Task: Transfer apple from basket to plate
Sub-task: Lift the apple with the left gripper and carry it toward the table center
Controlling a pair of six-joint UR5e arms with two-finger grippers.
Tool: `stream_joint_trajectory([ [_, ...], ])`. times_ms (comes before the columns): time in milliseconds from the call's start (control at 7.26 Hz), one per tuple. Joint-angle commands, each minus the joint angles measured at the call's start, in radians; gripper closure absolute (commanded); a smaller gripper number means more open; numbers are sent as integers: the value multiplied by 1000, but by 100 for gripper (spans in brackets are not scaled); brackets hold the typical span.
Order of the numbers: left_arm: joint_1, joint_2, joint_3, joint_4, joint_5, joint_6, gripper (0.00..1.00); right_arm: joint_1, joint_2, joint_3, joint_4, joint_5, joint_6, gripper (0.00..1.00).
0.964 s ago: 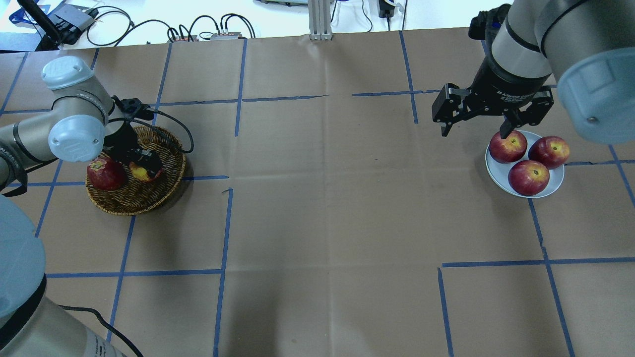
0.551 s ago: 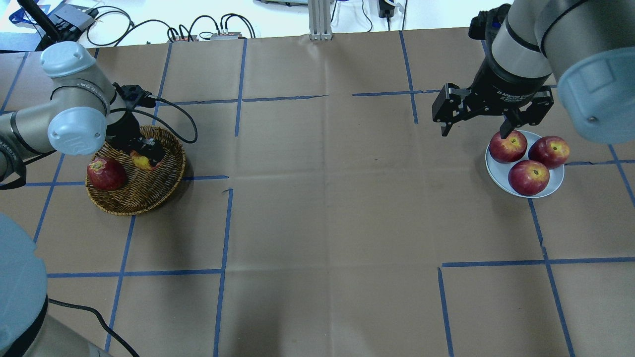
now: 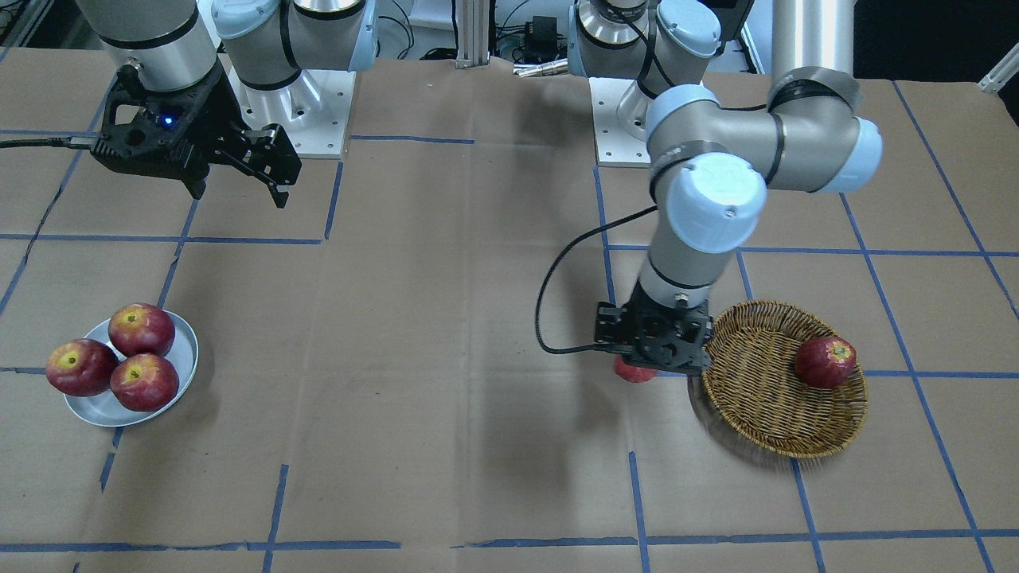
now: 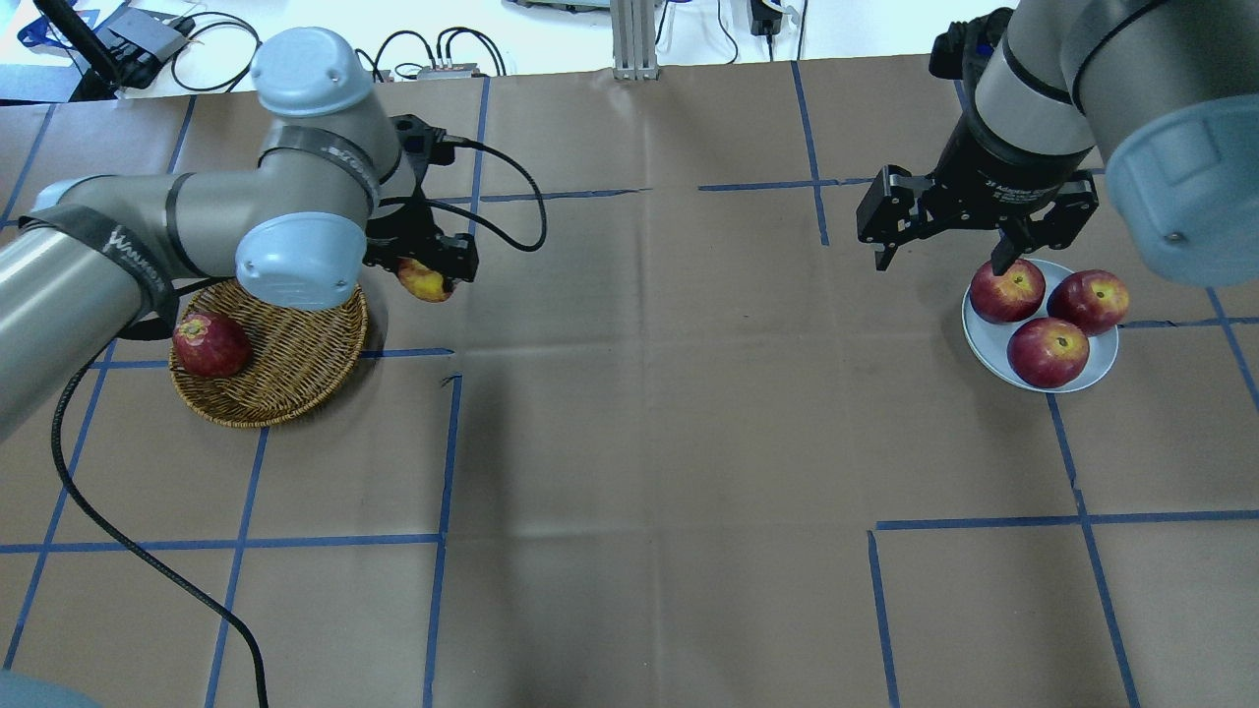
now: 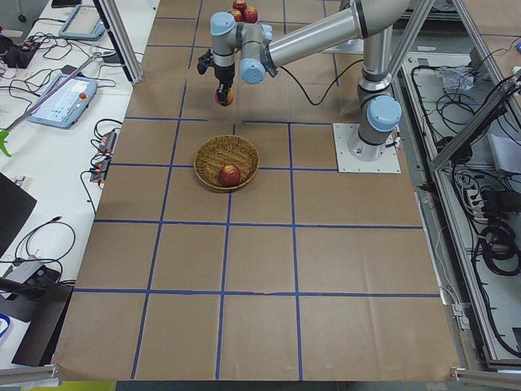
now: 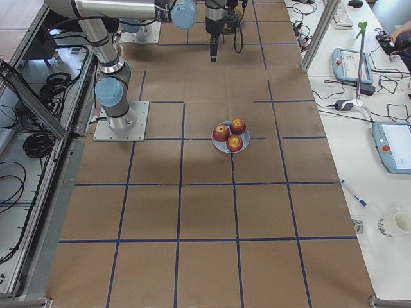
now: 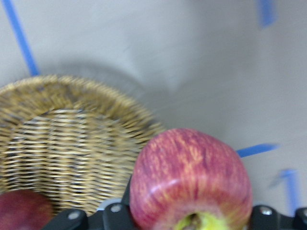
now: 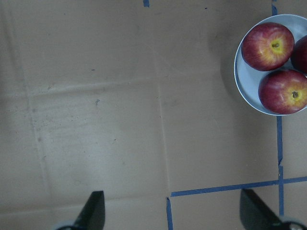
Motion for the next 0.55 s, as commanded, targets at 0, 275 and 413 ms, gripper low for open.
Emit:
stream_joint_trajectory([
  [0,-197,-68,48,18,-14,-288,72,0,0,0,0,0,0,0],
  [275,-308,-180,84,57,-6,-371,73,0,0,0,0,0,0,0],
  [413,-329,-208,63,134,-6,-365,72,0,0,0,0,0,0,0],
])
